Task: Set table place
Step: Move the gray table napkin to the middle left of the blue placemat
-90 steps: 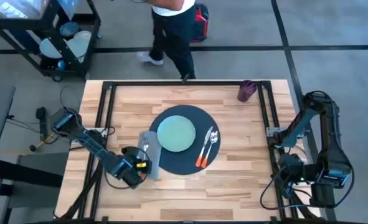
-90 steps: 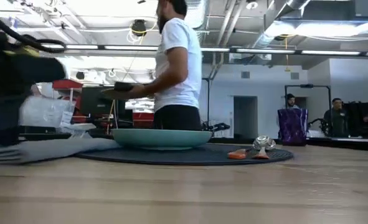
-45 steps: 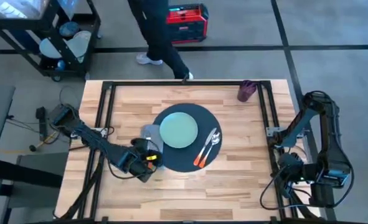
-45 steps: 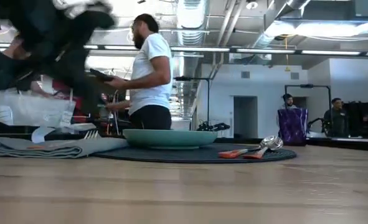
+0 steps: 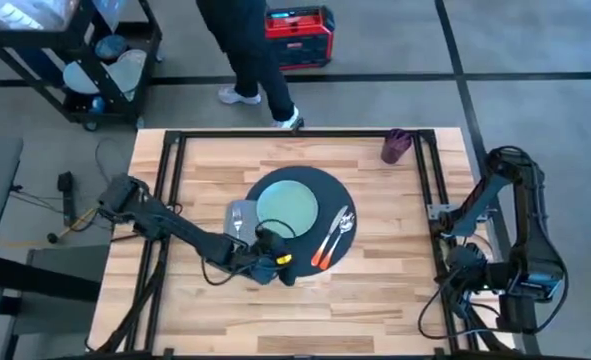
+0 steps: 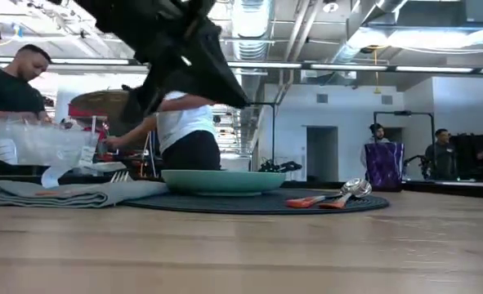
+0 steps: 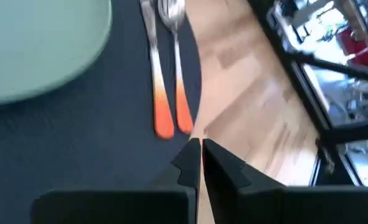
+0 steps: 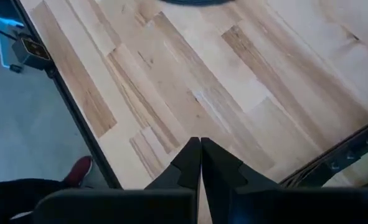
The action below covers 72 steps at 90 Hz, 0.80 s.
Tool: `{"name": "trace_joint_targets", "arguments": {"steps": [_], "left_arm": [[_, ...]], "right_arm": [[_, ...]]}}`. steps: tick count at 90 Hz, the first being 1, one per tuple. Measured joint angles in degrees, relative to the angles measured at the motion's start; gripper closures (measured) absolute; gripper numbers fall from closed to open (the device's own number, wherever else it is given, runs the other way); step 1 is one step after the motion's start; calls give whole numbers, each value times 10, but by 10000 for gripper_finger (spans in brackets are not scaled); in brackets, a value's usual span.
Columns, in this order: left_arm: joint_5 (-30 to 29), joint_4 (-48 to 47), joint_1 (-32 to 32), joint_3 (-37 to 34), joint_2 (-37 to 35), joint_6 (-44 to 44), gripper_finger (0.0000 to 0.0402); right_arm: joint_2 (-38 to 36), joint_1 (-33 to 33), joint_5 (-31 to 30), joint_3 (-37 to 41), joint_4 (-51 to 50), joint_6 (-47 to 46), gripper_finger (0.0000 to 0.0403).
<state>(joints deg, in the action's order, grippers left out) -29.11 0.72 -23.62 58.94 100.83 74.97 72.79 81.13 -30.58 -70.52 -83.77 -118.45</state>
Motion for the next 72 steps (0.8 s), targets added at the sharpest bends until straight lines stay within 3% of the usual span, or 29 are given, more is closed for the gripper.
{"name": "trace_joint_targets", "arguments": {"steps": [12,31,52,72], "left_arm": [[31,-2,4,33,37,-14,402],[138,-23,11,68,91,-2,402],[143,-214,16,86,91,73,402],[139,-241,32,89,91,64,402]], "right_arm": [[0,9,0,0,-1,-6,403],[0,14,0,0,-1,-15,403],[0,14,0,0,1,-16,403],[0,14,0,0,11,-17,403]]}}
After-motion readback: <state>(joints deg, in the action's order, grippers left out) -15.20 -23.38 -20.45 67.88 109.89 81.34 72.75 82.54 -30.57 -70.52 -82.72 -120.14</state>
